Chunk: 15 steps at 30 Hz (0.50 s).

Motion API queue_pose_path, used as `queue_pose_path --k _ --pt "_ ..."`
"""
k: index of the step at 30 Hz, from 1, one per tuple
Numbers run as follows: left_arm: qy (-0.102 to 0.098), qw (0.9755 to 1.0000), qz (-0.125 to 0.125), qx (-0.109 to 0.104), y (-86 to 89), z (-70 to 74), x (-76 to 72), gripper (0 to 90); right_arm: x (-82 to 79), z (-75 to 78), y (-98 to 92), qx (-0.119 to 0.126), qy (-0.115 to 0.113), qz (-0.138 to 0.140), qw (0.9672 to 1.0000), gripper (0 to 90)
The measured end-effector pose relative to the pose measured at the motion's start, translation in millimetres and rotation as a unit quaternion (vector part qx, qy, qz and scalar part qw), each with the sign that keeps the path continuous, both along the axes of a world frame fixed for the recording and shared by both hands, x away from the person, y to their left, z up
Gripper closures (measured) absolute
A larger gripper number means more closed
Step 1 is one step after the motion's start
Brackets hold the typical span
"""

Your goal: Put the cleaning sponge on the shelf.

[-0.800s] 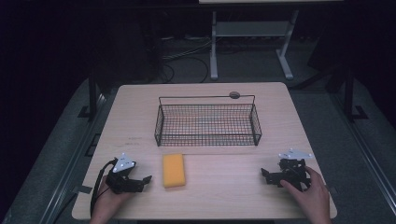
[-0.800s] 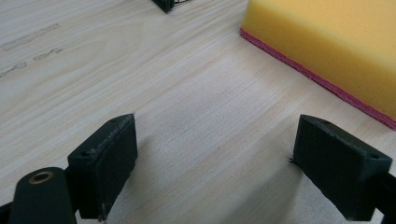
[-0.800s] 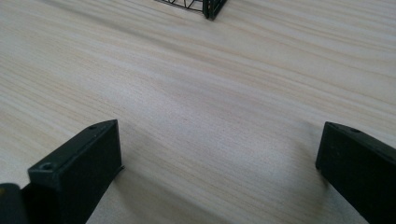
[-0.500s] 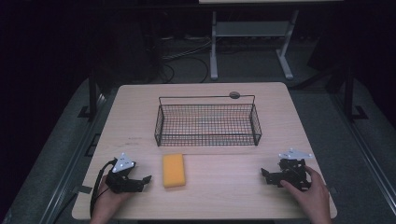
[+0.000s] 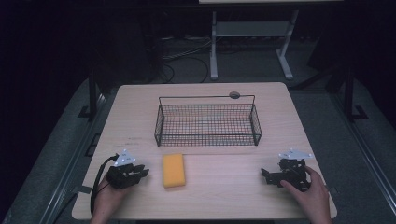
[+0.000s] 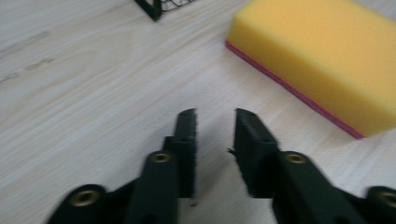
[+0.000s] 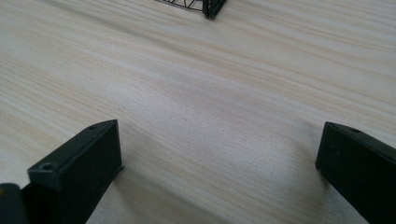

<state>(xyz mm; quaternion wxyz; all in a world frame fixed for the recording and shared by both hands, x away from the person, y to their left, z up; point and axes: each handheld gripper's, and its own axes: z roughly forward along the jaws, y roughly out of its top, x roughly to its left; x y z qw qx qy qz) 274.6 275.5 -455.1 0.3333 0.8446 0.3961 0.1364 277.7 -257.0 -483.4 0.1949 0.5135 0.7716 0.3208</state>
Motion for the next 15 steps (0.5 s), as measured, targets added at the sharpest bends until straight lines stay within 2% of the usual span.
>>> queue_pose_path --k 3,4,7,11,15 --pt "0.014 0.9999 -0.005 -0.003 -5.1 2.3 2.9 88.1 0.1 -0.1 -0.2 -0.001 -0.001 0.001 1.0 0.0" --pt "0.019 0.9998 -0.007 -0.002 -6.5 3.4 4.4 89.4 0.1 -0.1 -0.2 -0.001 -0.001 0.001 1.0 0.0" --pt "0.025 0.9996 -0.009 0.006 -12.3 7.1 8.0 89.6 0.1 -0.1 -0.2 -0.001 -0.001 0.001 1.0 0.0" --pt "0.022 0.9996 -0.013 0.009 -17.0 11.4 11.3 89.6 0.1 -0.1 -0.2 -0.001 -0.001 0.001 1.0 0.0" --pt "0.02 0.9997 -0.012 0.003 -21.8 14.1 15.5 89.6 0.1 -0.1 -0.2 -0.001 -0.001 0.001 1.0 0.0"
